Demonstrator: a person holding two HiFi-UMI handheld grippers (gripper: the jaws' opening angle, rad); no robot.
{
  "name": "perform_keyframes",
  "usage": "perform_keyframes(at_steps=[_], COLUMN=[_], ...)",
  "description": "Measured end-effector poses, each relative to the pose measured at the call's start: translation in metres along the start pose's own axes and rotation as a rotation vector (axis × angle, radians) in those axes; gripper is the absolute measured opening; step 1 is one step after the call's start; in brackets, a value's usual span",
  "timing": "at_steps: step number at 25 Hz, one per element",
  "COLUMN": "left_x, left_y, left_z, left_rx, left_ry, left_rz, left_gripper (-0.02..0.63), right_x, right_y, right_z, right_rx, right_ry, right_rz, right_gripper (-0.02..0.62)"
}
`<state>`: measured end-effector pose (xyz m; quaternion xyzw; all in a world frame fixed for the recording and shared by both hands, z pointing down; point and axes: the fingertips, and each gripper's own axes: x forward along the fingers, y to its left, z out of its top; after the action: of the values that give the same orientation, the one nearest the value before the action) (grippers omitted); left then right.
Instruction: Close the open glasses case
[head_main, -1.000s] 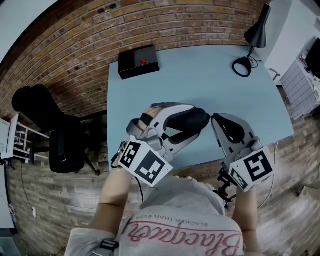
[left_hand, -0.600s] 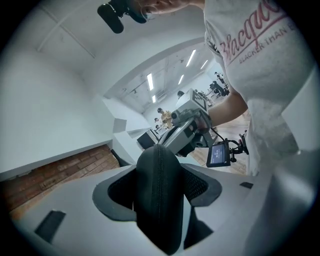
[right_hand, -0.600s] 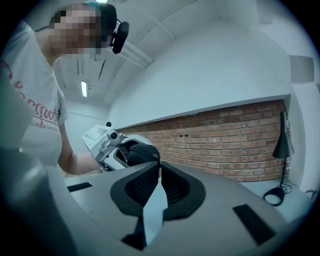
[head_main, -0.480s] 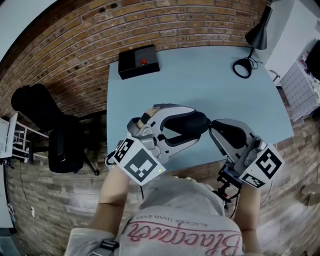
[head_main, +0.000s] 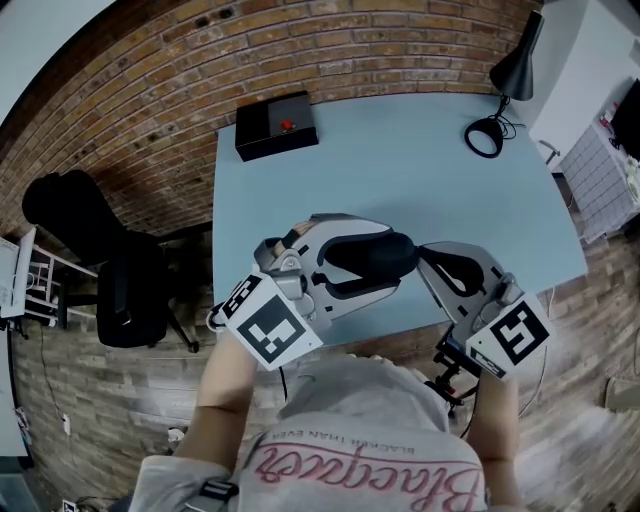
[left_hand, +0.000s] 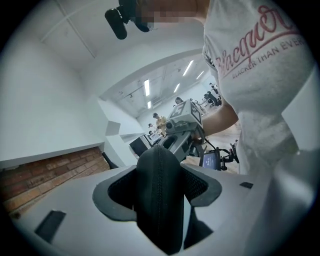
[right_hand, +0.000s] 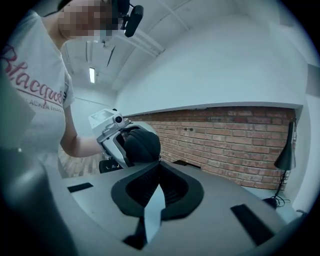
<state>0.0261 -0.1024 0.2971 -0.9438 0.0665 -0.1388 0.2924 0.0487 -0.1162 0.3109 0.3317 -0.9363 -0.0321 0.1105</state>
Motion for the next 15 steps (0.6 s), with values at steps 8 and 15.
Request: perform_keyframes(at_steps=[8, 15], left_x=[-0.011, 0.002], left_y=[0.024, 0.048], left_z=[0.040, -0.001], left_rx=[-0.222, -0.206], left_ry=[-0.265, -0.066], left_rz=[0.052, 0.214], left_gripper=[0.268, 0.268], right_x=[0.041, 0.032], right_y=[0.004, -0.025], right_z=[-0.051, -0.037], right_rx=[-0.089, 0.035], right_ry=[0.221, 0.089], right_rz=[-0.068, -0.177], right_gripper=[0.017, 0.017])
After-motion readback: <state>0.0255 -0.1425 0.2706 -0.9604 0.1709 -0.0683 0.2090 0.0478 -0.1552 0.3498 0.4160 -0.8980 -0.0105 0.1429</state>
